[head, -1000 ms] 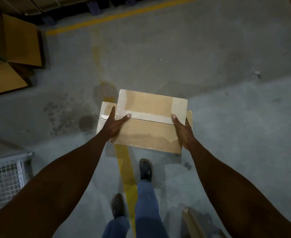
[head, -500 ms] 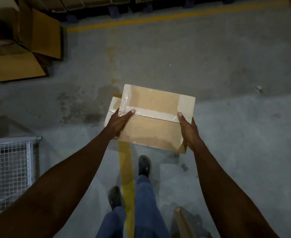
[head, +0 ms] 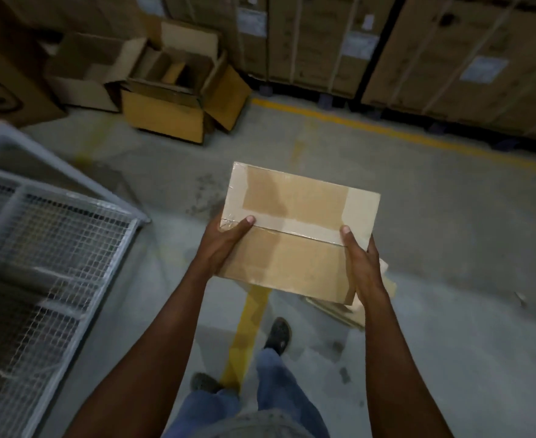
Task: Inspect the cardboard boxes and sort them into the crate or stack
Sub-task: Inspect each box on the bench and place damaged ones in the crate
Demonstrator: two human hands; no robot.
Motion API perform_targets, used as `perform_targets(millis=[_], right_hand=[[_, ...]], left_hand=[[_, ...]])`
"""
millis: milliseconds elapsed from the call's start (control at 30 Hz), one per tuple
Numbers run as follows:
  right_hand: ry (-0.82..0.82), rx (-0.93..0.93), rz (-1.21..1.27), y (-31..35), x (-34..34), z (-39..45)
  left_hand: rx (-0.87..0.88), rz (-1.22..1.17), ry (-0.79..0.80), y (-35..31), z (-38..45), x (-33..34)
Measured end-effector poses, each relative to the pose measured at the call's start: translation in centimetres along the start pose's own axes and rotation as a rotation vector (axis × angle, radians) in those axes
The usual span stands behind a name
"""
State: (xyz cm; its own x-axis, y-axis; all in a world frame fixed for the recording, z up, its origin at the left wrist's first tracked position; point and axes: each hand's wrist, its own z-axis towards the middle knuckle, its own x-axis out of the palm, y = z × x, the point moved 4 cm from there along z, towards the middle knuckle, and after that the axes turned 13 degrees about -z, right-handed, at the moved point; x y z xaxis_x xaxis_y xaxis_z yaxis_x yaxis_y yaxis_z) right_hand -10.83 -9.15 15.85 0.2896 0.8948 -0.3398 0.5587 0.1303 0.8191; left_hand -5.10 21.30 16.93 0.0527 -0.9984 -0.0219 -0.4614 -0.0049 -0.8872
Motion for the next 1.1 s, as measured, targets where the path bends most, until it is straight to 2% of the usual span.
perform_targets(millis=[367, 667, 867, 1100], right_hand=[[0.330, -0.214, -0.090, 10.4, 20.6, -13.4], [0.661, -0.437, -0.231, 15.8, 40.0, -26.1], [0.863, -0.581, -0.301, 18.8, 50.5, -34.2], [1.039, -0.674, -0.303, 22.8, 60.2, -39.5]], left_hand=[[0.105, -0.263, -0.350, -2.5, -12.1, -25.8], [0.212, -0.388, -0.679, -0.2, -23.4, -46.0], [0.223, -0.483, -0.867, 1.5, -29.9, -55.1], [0.215, -0.476, -1.048, 2.3, -33.2, -61.8]])
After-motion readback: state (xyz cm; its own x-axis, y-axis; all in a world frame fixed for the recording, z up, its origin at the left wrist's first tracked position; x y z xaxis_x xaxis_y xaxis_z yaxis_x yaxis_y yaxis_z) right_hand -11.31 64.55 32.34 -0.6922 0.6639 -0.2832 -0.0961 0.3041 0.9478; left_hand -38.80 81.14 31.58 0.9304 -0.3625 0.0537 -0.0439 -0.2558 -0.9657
